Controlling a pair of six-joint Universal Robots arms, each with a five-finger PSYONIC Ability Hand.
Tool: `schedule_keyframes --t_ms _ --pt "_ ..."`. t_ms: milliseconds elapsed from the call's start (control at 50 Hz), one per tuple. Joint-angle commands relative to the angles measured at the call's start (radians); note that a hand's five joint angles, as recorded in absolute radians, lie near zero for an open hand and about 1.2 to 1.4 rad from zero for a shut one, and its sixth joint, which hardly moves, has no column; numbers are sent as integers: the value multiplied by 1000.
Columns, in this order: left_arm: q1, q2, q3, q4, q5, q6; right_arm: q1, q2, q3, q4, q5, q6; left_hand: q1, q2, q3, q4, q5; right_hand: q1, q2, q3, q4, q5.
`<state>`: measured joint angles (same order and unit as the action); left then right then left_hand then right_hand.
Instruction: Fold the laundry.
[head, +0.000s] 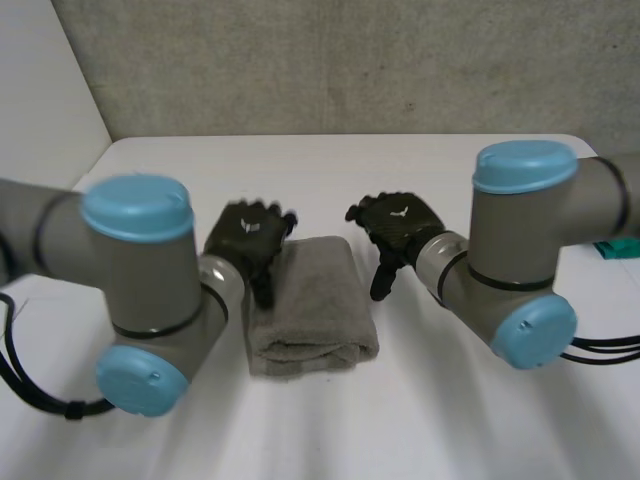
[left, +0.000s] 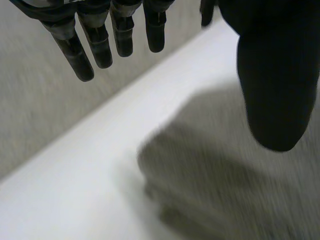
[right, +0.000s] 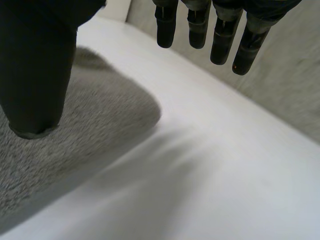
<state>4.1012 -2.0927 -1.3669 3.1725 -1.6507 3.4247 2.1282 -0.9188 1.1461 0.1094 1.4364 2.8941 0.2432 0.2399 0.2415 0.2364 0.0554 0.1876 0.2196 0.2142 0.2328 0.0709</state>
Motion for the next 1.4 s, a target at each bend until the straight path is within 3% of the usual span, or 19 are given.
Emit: schedule_keyframes --t_ms 20,160,240,500,800,1040,1160,1400 --pt "45 193 12 -6 216 -9 10 -222 302 -212 58 -3 -21 -18 -19 -14 -8 -13 -45 -40 -58 -71" --pt "110 256 58 -86 383 -51 130 -262 492 -315 64 7 -18 -15 -16 -11 -5 -13 -45 -40 -58 -71" --pt "114 255 104 -163 419 -78 190 -233 534 -405 65 5 -15 -12 -13 -8 -2 -13 -45 -40 -58 -71" --pt "110 246 129 -210 417 -81 254 -29 463 -521 131 -59 -18 -15 -16 -11 -5 -9 -41 -36 -54 -67" --pt "106 235 123 -207 417 -87 253 57 386 -593 145 -157 -12 -9 -10 -5 1 434 402 408 389 377" --pt "110 233 117 -207 417 -99 253 132 294 -577 137 -157 -12 -9 -10 -5 1 479 447 452 433 421" --pt "114 235 112 -207 417 -99 251 155 235 -576 133 -161 -12 -9 -10 -5 1 833 801 806 788 775" --pt "117 235 101 -204 417 -99 173 190 161 -513 121 -213 -9 -6 -7 -2 4 1209 1177 1182 1163 1151"
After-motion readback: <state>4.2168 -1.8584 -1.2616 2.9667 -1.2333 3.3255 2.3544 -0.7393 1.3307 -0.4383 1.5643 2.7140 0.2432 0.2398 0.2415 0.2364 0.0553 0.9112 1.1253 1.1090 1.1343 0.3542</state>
